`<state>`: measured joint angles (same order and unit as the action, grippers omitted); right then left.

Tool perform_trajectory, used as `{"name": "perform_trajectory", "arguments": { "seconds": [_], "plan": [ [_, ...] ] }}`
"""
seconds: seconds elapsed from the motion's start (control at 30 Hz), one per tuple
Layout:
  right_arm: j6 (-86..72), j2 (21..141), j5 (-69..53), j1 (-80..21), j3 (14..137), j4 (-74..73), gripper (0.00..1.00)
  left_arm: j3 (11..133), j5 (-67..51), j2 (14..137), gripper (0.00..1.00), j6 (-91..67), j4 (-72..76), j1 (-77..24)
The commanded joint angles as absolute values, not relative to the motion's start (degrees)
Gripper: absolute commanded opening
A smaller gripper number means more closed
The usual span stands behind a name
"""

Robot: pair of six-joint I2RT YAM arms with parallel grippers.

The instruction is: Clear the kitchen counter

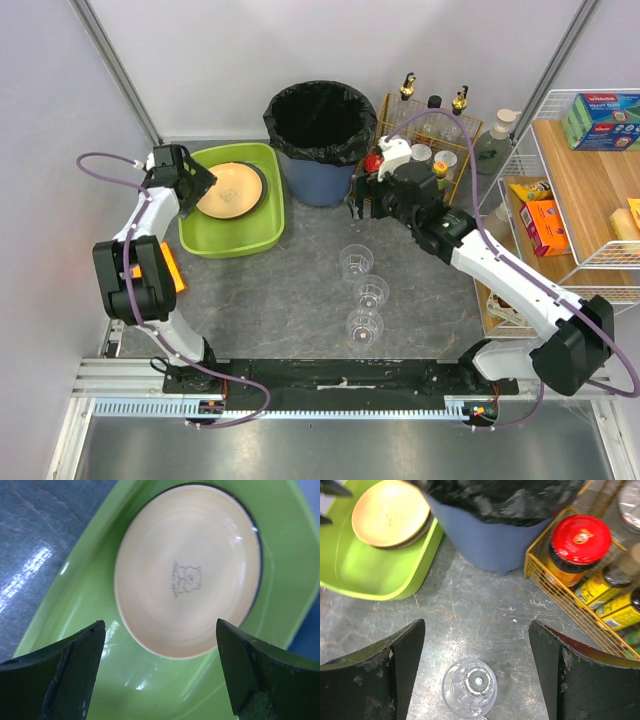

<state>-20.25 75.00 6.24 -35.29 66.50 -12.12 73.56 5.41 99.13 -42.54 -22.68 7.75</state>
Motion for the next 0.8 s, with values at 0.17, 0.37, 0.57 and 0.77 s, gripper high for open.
{"name": "perform_trajectory", "arguments": {
  "seconds": [0.17, 0.37, 0.57, 0.77],
  "plan": [
    [-11.5, 81.9, 6.7, -42.8, 67.6, -17.2, 0.88, 77.5, -12.3, 88.7, 0.99, -33.4, -22.6, 5.5],
    [-12.7, 84.5, 12.0, -47.7, 61.4, -16.3, 0.81, 78.6, -20.5, 84.2, 0.98, -34.7, -24.7, 2.5],
    [-14.3, 87.6, 13.1, -49.8, 59.5, -16.2, 0.65, 78.6, -22.6, 80.2, 0.98, -35.7, -24.9, 0.8],
    [-16.9, 90.3, 12.9, -50.9, 58.4, -15.7, 0.53, 77.5, -24.0, 77.1, 0.98, -36.3, -25.7, -1.1]
  ]
}}
